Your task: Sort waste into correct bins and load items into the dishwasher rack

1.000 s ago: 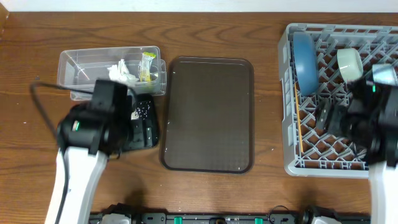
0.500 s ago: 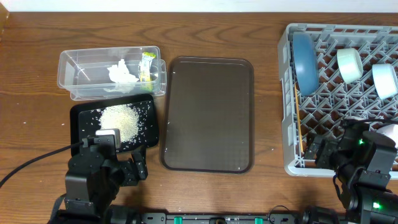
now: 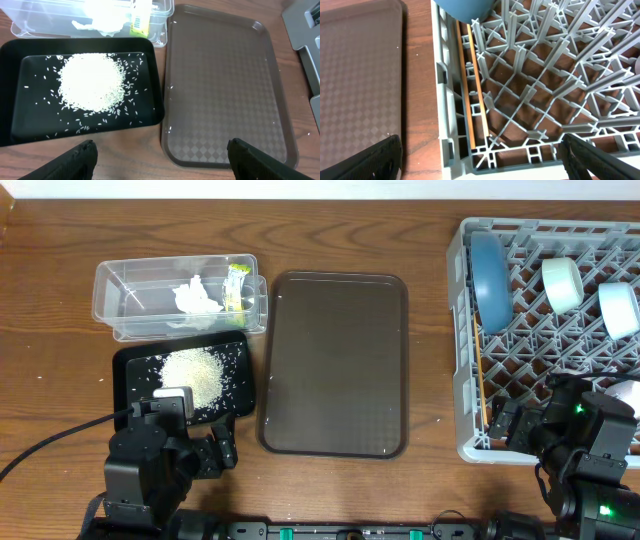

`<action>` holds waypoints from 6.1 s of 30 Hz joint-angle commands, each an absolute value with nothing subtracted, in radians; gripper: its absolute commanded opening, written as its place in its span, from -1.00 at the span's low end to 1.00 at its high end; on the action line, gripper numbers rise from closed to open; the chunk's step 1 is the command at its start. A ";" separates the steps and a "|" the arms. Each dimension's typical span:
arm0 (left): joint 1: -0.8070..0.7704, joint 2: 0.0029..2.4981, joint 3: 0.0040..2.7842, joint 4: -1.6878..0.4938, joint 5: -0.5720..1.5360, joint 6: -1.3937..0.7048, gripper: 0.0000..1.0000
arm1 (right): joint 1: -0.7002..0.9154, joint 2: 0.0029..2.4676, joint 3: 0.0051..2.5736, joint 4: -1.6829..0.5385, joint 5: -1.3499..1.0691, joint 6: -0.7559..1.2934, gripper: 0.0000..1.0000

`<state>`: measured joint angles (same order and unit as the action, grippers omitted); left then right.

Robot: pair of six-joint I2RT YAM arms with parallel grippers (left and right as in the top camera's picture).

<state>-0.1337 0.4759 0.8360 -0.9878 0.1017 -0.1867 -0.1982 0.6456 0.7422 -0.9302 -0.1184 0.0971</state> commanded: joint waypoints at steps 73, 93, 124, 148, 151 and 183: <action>-0.135 0.476 0.826 -0.986 0.094 -0.199 0.72 | 0.138 0.005 0.005 -0.005 0.088 -0.024 0.98; -0.135 0.476 0.826 -0.986 0.094 -0.199 0.72 | 0.138 0.005 0.006 -0.072 0.019 -0.024 0.99; -0.104 0.411 0.777 -0.985 0.010 -0.164 0.72 | 0.138 0.005 0.006 -0.072 0.019 -0.024 0.98; -0.042 0.002 0.030 -0.036 0.072 -0.094 0.72 | 0.138 0.005 0.006 -0.072 0.019 -0.024 0.99; -0.042 0.002 0.004 -0.068 0.071 -0.094 0.73 | 0.138 0.005 0.006 -0.072 0.019 -0.024 0.99; -0.042 0.004 0.004 -0.065 0.069 -0.094 0.72 | 0.138 0.005 0.006 -0.072 0.019 -0.024 0.99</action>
<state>-0.0471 0.0109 0.0242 -0.0368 0.0570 -0.1043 0.1188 0.0116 0.0067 -0.0692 0.0219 -0.0120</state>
